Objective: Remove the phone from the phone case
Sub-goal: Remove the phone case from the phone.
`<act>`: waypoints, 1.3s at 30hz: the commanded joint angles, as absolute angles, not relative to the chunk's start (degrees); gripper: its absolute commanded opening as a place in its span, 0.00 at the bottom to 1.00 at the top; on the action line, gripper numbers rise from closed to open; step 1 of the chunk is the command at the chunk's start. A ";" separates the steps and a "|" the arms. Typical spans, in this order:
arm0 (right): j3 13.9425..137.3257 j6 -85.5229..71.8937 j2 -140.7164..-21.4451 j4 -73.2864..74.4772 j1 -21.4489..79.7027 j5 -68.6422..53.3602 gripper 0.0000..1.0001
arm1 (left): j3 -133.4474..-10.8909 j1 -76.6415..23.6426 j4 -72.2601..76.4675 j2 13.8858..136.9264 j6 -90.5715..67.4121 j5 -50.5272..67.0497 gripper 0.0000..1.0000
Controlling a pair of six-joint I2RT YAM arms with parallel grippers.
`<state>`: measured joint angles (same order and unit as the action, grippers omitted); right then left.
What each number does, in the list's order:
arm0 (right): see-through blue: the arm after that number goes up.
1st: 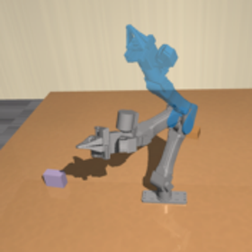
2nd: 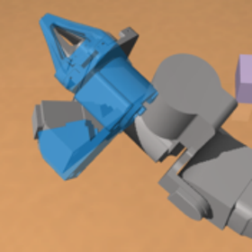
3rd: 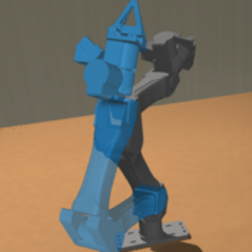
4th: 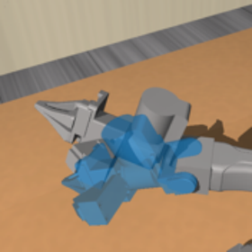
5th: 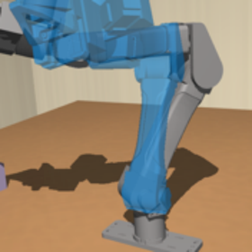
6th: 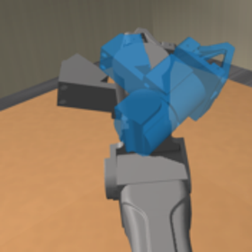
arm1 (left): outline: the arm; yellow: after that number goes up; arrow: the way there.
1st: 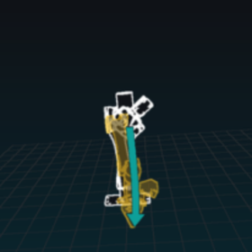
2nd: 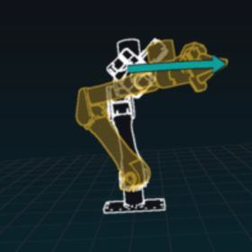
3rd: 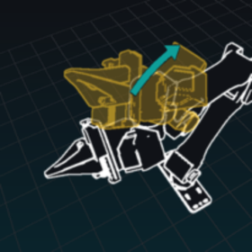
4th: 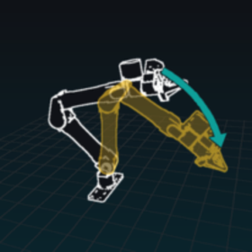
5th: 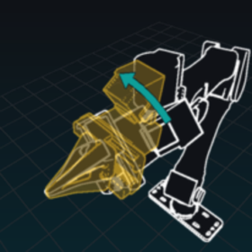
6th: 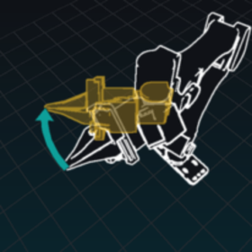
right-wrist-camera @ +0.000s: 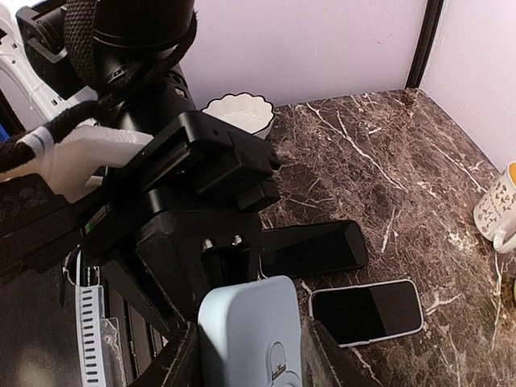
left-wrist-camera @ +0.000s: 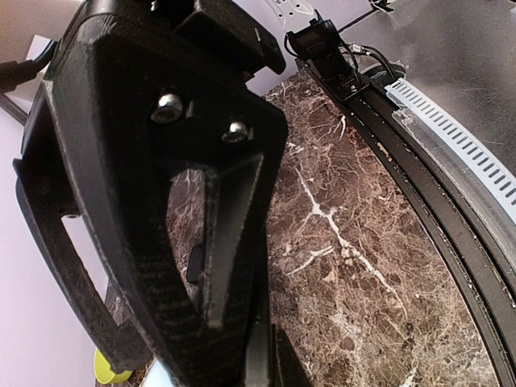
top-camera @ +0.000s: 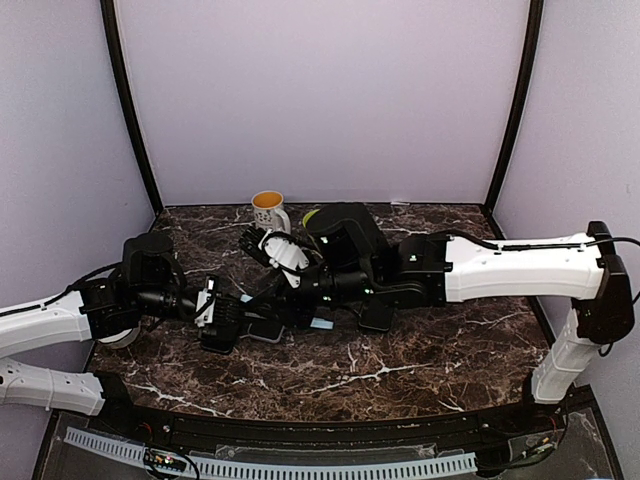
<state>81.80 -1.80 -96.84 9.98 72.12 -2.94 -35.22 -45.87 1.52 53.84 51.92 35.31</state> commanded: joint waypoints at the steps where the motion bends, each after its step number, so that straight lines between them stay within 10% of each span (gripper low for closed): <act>1: 81.21 -0.51 -97.25 11.87 72.30 -1.37 0.40 | -37.18 -45.97 4.21 52.74 52.53 36.48 0.00; 39: 78.22 1.23 -98.10 18.00 72.42 -1.13 0.08 | -37.09 -45.97 4.48 52.30 53.30 32.94 0.00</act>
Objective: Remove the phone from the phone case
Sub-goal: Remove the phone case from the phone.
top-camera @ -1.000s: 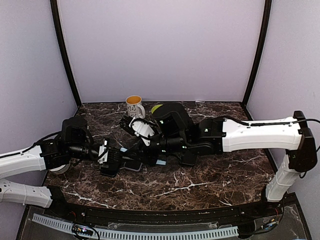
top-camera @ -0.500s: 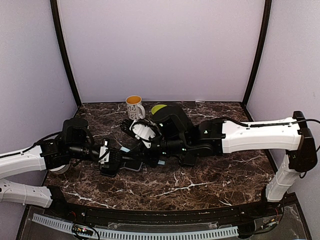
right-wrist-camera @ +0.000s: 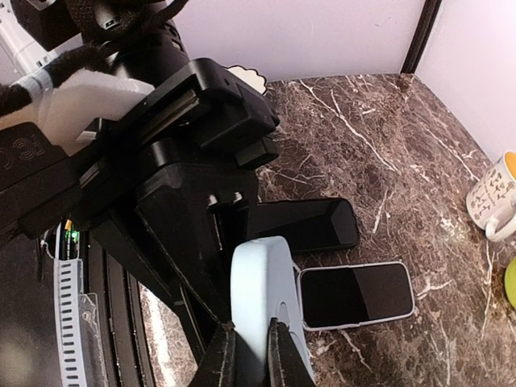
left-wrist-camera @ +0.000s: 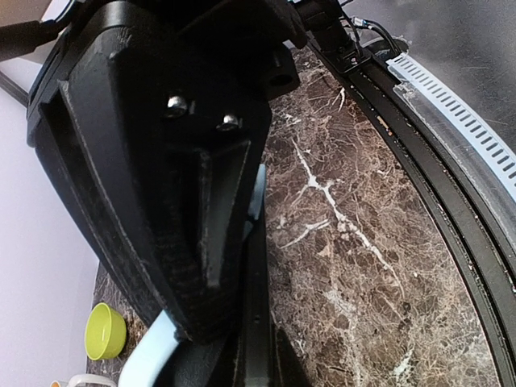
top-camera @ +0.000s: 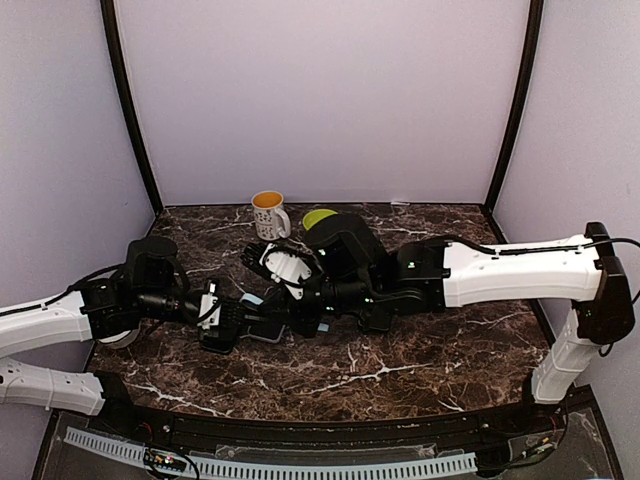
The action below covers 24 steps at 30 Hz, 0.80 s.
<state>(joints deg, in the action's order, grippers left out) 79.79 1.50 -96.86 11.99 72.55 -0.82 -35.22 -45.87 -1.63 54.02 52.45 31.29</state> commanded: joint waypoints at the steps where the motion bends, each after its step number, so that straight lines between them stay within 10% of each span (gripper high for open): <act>1: 78.22 1.23 -98.09 18.06 72.39 -1.08 0.07 | -37.04 -45.97 4.48 52.30 53.28 32.82 0.00; 24: 80.59 2.93 -97.45 20.41 72.51 0.44 0.00 | -36.65 -45.97 5.17 51.55 53.75 31.79 0.00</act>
<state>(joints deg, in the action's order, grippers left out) 80.07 2.63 -96.86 12.64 72.79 0.78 -35.22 -45.91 -1.93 54.02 52.45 30.76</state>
